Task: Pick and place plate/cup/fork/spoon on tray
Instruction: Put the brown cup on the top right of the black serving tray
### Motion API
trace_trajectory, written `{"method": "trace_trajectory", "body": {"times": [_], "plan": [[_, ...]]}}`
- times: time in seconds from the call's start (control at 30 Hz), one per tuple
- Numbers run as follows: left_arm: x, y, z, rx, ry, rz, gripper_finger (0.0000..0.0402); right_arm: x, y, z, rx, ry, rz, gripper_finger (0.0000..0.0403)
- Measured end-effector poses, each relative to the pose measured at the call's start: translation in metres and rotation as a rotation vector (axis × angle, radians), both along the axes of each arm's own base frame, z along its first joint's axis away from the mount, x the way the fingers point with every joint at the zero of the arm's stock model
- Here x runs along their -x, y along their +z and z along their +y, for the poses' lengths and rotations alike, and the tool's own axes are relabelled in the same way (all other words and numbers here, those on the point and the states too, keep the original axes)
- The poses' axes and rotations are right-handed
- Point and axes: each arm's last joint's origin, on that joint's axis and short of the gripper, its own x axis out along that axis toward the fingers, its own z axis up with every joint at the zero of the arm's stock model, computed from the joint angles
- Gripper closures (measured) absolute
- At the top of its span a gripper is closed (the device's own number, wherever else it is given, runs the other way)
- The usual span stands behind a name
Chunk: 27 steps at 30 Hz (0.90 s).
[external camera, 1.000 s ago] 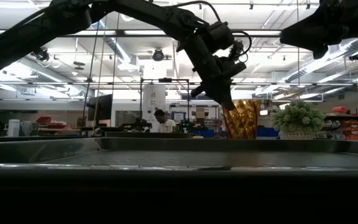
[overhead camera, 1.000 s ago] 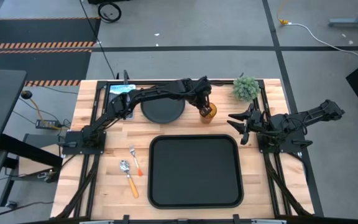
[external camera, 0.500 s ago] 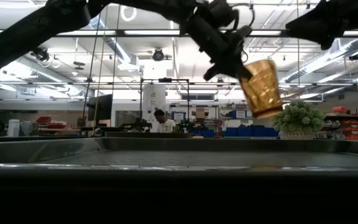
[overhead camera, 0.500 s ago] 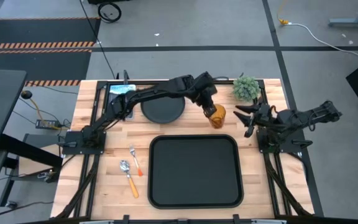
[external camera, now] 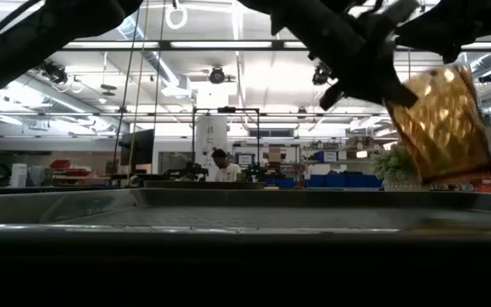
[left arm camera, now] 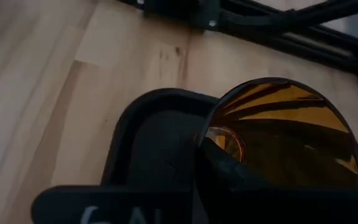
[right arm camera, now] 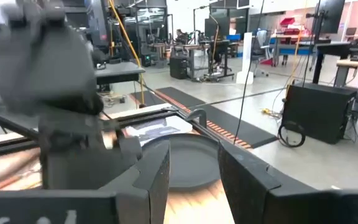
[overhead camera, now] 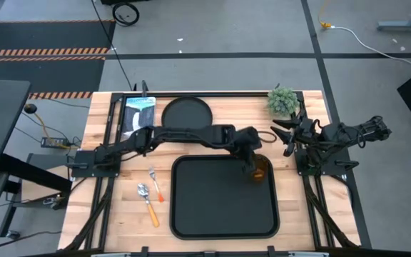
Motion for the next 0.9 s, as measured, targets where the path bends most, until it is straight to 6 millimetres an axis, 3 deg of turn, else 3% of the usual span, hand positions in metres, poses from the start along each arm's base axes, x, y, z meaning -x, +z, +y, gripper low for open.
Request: {"method": "trace_trajectory", "body": {"times": [0.07, 0.27, 0.9], "plan": [[-0.003, -0.012, 0.000, -0.051, 0.025, 0.019, 0.0388, 0.000, -0.001, 0.000, -0.004, 0.000, 0.004, 0.0261], [-0.009, -0.019, 0.002, -0.097, 0.057, -0.018, 0.0385, 0.000, -0.002, 0.000, -0.006, 0.003, 0.012, 0.0261], [-0.009, -0.025, 0.001, -0.096, 0.033, 0.006, 0.0351, 0.000, -0.002, 0.000, -0.021, 0.007, 0.011, 0.0261]]}}
